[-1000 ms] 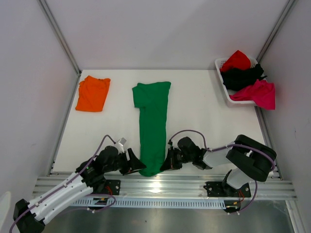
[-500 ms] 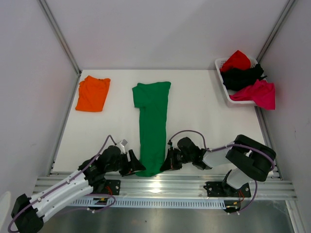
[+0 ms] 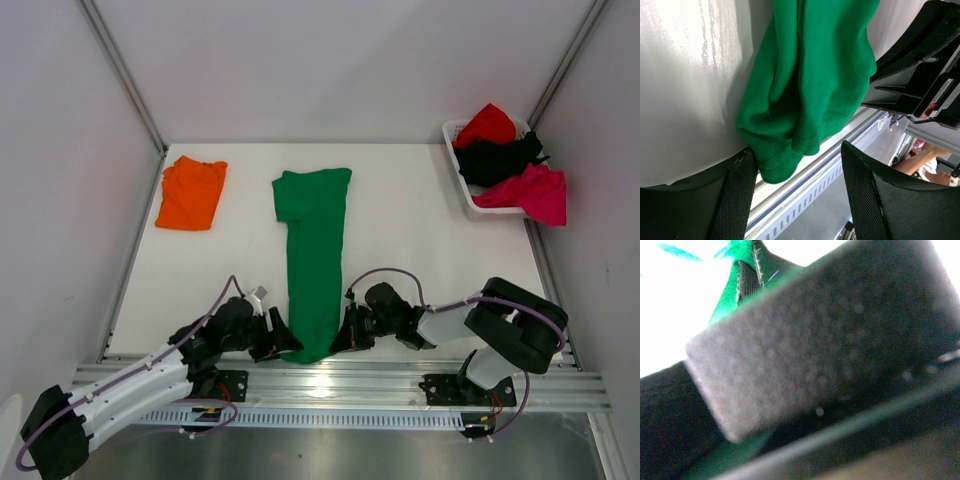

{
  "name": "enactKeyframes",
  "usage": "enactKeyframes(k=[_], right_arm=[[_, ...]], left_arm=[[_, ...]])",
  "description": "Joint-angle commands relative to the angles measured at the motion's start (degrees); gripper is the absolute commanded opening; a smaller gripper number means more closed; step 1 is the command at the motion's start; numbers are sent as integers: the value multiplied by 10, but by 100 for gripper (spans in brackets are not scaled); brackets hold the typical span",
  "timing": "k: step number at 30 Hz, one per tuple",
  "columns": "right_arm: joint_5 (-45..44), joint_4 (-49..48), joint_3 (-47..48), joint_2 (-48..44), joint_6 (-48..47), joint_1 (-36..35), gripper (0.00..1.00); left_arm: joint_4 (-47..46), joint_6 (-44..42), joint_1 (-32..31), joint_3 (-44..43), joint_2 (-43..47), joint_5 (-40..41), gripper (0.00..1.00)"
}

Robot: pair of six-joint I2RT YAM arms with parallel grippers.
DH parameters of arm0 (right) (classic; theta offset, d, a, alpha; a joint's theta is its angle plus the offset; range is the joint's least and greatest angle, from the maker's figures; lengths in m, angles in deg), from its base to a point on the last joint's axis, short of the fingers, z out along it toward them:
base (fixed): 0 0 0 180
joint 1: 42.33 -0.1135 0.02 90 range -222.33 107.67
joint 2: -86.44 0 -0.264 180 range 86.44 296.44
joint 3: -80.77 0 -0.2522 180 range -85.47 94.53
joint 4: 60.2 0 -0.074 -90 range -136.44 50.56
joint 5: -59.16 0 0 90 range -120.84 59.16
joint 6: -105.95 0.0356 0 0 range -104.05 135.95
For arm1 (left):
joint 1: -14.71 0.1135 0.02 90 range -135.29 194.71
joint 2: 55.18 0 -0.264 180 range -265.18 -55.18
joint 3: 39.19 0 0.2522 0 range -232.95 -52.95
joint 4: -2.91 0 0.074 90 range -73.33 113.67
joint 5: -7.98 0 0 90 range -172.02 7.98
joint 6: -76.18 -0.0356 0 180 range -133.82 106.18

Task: Fold and stack the t-shirts
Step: Fold the tshirt

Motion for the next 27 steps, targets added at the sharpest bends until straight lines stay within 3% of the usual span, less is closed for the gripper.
enactKeyframes(k=[1,5,9,12,20,27], right_arm=[[-5,-18,6,-7,0,-3,1],[-6,-16,6,-9,0,-3,1],[-7,-16,8,-10,0,-3,1],[-6,-18,9,-8,2,-4,1],[-8,-9,17,-6,-6,-2,1],[-26,40,35,-34,-38,7,0]], left_arm=[[-21,-18,-4,7,-18,11,69],[-26,-19,-4,7,-37,9,64],[-16,-23,-4,4,-42,13,29],[-16,-24,-4,7,-42,12,19],[-13,-28,-5,0,-49,14,1],[16,-54,-5,-48,-57,36,1]])
